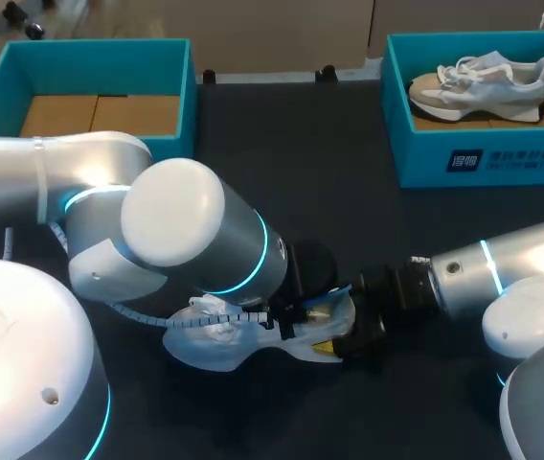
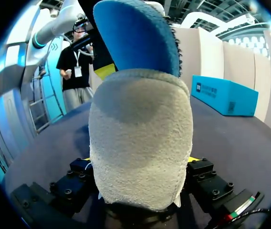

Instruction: Take the shoe out of the shoebox, open the shoe tongue, remove and reinsert the insole, then place the shoe into the shoebox

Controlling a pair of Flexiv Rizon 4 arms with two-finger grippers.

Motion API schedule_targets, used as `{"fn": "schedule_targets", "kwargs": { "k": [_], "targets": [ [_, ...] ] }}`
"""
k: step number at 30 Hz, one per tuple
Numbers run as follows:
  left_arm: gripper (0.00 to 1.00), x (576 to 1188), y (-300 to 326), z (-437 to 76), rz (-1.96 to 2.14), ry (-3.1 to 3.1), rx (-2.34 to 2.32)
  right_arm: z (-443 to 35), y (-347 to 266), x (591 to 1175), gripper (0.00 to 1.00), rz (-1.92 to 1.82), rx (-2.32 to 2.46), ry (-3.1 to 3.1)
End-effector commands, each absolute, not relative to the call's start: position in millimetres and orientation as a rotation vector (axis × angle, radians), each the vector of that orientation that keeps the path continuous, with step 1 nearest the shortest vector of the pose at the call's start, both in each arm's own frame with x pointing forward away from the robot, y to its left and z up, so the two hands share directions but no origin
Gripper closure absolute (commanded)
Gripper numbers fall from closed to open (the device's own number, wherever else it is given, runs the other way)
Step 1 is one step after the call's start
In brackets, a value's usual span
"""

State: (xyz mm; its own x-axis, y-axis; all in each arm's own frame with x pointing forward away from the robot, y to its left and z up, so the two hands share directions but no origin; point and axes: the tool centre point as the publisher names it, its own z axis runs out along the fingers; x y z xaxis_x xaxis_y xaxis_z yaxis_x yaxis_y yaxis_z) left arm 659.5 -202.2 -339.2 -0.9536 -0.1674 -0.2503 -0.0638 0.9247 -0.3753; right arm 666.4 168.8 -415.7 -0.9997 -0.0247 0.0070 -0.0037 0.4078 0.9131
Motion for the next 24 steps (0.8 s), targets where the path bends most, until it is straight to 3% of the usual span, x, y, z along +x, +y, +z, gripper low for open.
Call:
{"fn": "schedule_targets", "kwargs": {
  "k": [1, 7, 9, 10, 24],
  "targets": [
    [0.64, 659.0, -204.6, -343.1, -0.526, 2.804, -0.175, -414.7, 169.8, 665.3, 1.0, -1.692, 0.026, -2.625],
    [0.7, 656.3, -203.2, -344.9, -0.527, 2.8, -0.172, -414.7, 169.8, 665.3, 1.0, -1.692, 0.026, -2.625],
    [0.82, 656.3, -203.5, -346.3, -0.521, 2.795, -0.174, -414.7, 169.8, 665.3, 1.0, -1.692, 0.026, -2.625],
    [1.0, 657.1, -204.0, -346.9, -0.518, 2.795, -0.177, -414.7, 169.8, 665.3, 1.0, -1.692, 0.026, -2.625],
    [1.0, 672.1, -222.6, -307.7, -0.652, 2.981, -0.244, -414.7, 169.8, 665.3, 1.0, -1.692, 0.026, -2.625]
  ]
}}
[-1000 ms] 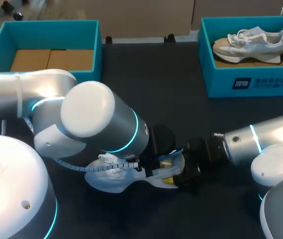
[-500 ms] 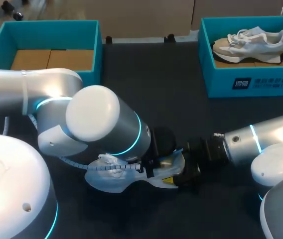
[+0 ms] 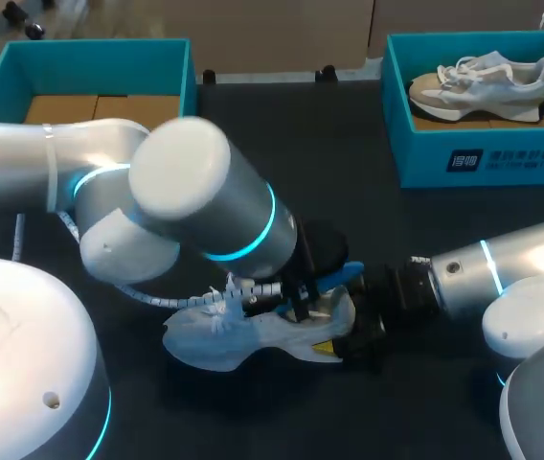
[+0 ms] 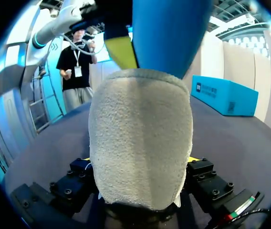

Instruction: Take the shoe out of the shoebox, open the shoe tongue, remove and reinsert the insole, then place the shoe into the shoebox

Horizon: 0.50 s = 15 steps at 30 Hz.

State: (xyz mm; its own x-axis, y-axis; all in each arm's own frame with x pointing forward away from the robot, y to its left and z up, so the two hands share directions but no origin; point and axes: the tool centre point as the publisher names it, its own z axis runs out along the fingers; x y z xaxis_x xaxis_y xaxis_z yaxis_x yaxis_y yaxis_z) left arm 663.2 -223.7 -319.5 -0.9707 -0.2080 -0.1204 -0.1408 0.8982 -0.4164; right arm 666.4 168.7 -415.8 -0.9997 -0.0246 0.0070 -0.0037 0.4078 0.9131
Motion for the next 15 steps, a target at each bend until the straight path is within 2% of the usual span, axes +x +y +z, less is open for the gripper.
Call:
{"fn": "schedule_targets", "kwargs": {
  "k": [1, 15],
  "targets": [
    [1.0, 672.5, -225.1, -303.7, -0.662, 2.996, -0.246, -414.7, 169.8, 665.3, 1.0, -1.692, 0.026, -2.625],
    [1.0, 667.6, -236.2, -215.4, -1.025, 3.205, -0.077, -414.7, 169.8, 665.3, 1.0, -1.692, 0.026, -2.625]
  ]
}}
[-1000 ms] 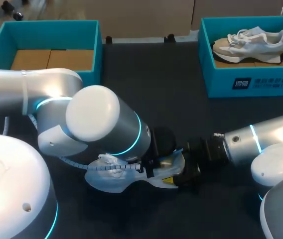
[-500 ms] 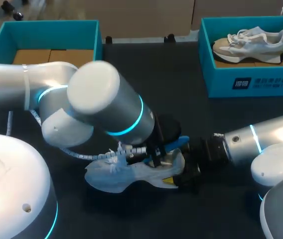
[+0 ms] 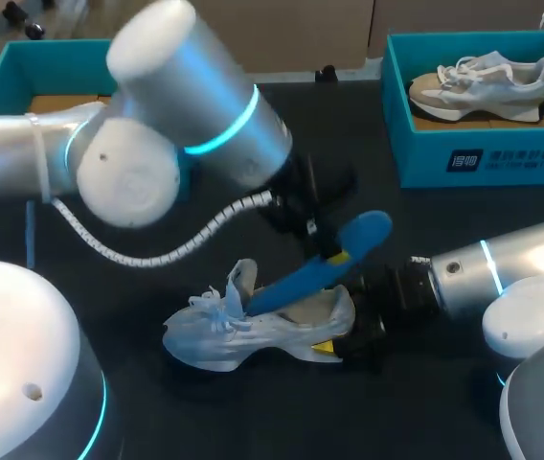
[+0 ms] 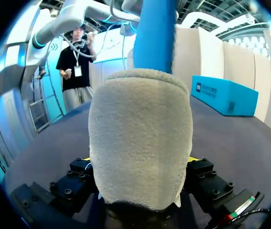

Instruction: Take the shoe out of the shoebox, open the shoe tongue, remove and reinsert the insole, then place the shoe into the shoebox

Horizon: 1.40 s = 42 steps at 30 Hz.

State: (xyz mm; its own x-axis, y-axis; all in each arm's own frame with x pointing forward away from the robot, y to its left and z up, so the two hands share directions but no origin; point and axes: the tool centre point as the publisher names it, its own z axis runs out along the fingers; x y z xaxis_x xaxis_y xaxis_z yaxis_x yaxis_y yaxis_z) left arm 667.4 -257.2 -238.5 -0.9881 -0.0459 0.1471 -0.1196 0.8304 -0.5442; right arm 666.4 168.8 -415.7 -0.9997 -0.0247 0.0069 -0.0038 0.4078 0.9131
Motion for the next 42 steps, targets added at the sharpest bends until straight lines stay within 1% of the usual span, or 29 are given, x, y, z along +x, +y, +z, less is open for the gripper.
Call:
{"fn": "schedule_targets", "kwargs": {
  "k": [1, 9, 11, 25, 26, 28, 37, 42],
  "targets": [
    [1.0, 666.8, -235.6, -205.4, 0.913, -2.752, 0.047, -414.7, 169.8, 665.3, 1.0, -1.692, 0.026, -2.625],
    [1.0, 668.9, -232.8, -136.1, 1.066, -2.602, -0.038, -414.7, 169.8, 665.3, 1.0, -1.692, 0.026, -2.625],
    [1.0, 672.5, -227.7, -105.8, 1.127, -2.573, -0.061, -414.7, 169.8, 665.3, 1.0, -1.692, 0.026, -2.625],
    [1.0, 672.5, -227.7, -105.8, 1.127, -2.573, -0.061, -414.7, 169.8, 665.3, 1.0, -1.692, 0.026, -2.625],
    [1.0, 671.3, -224.5, -114.8, 1.115, -2.546, -0.019, -414.7, 169.8, 665.3, 1.0, -1.692, 0.026, -2.625],
    [1.0, 670.6, -217.7, -116.9, 1.158, -2.475, 0.045, -414.7, 169.8, 665.3, 1.0, -1.692, 0.026, -2.625],
    [1.0, 677.3, -214.9, -75.9, 1.334, -2.502, 0.035, -414.7, 169.8, 665.3, 1.0, -1.692, 0.026, -2.625],
    [1.0, 671.4, -219.3, -30.9, 1.487, -2.508, -0.016, -414.7, 169.8, 665.3, 1.0, -1.692, 0.026, -2.625]
  ]
}}
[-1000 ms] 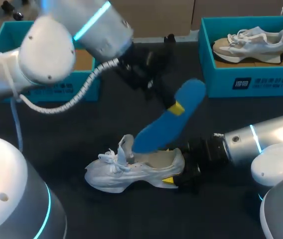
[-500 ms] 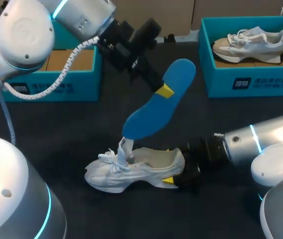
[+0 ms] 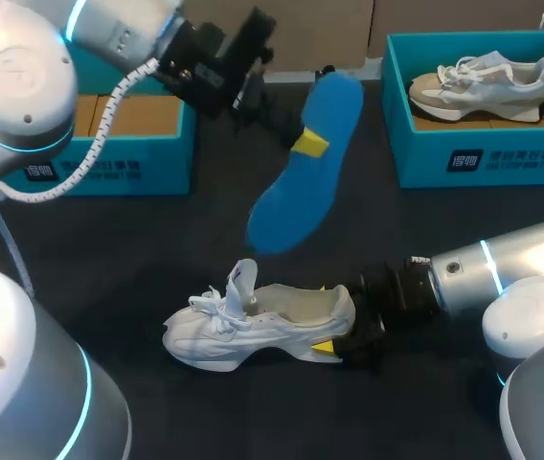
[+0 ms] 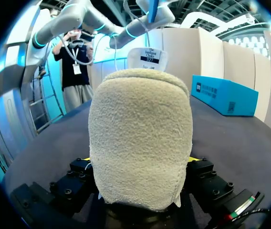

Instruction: Take the shoe out of the shoebox, open the shoe tongue, remove and reinsert the insole, then place the shoe into the shoebox

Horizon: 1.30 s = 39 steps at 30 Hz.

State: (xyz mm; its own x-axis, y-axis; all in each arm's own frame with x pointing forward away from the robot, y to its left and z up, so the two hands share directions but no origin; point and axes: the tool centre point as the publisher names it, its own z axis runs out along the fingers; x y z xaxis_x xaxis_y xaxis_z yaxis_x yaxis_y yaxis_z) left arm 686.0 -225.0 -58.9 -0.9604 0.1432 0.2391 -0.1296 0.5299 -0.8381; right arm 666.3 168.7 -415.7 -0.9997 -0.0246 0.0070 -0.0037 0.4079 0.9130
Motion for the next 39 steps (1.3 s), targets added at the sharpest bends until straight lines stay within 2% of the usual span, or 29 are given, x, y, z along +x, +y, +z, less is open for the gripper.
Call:
{"fn": "schedule_targets", "kwargs": {
  "k": [1, 5, 20, 39],
  "targets": [
    [1.0, 669.1, -218.8, -18.0, 1.531, -2.493, -0.032, -414.7, 169.8, 665.3, 1.0, -1.692, 0.026, -2.625],
    [1.0, 664.2, -206.5, 53.9, 1.721, -2.303, 0.041, -414.7, 169.8, 665.3, 1.0, -1.692, 0.026, -2.625],
    [1.0, 664.2, -206.5, 53.9, 1.721, -2.303, 0.041, -414.7, 169.8, 665.3, 1.0, -1.692, 0.026, -2.625],
    [1.0, 592.2, -141.9, 85.8, 1.746, -2.213, 0.016, -414.7, 169.8, 665.3, 1.0, -1.692, 0.026, -2.625]
  ]
}}
